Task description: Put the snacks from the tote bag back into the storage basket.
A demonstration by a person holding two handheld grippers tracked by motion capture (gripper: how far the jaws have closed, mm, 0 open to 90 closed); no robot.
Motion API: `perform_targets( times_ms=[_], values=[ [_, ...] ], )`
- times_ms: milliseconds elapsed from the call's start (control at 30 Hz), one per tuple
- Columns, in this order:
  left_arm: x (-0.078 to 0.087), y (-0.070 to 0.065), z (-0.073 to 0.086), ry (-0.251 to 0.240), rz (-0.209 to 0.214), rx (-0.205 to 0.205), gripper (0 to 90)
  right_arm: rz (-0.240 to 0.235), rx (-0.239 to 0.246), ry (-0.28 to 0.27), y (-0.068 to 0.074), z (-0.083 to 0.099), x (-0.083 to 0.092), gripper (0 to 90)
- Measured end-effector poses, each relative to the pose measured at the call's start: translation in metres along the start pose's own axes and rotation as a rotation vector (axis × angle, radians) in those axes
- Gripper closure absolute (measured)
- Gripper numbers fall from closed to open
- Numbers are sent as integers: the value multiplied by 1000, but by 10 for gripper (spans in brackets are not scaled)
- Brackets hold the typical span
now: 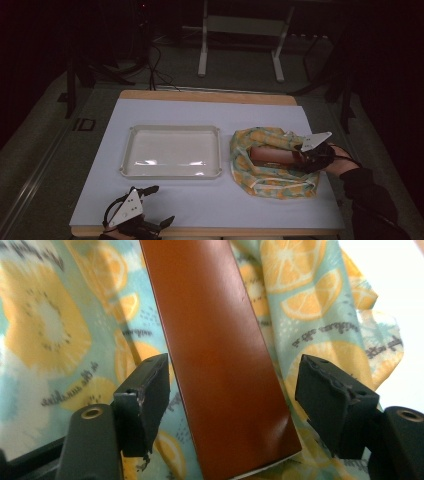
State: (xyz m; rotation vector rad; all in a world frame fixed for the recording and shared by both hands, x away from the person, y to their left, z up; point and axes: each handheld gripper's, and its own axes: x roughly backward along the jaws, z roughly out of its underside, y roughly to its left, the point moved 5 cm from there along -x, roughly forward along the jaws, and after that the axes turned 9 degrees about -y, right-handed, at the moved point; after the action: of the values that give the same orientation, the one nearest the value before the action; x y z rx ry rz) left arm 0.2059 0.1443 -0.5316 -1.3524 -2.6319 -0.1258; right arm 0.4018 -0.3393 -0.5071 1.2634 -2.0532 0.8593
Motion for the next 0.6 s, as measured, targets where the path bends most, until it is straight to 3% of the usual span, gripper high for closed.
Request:
perform_targets(
  times_ms=[467, 600],
  values=[
    [-1, 0, 1, 7, 8, 3, 12, -57, 75, 146, -3, 2, -11, 344],
    [-1, 0, 1, 7, 9, 2, 12, -67, 88, 158, -5, 2, -13, 350]
  ],
)
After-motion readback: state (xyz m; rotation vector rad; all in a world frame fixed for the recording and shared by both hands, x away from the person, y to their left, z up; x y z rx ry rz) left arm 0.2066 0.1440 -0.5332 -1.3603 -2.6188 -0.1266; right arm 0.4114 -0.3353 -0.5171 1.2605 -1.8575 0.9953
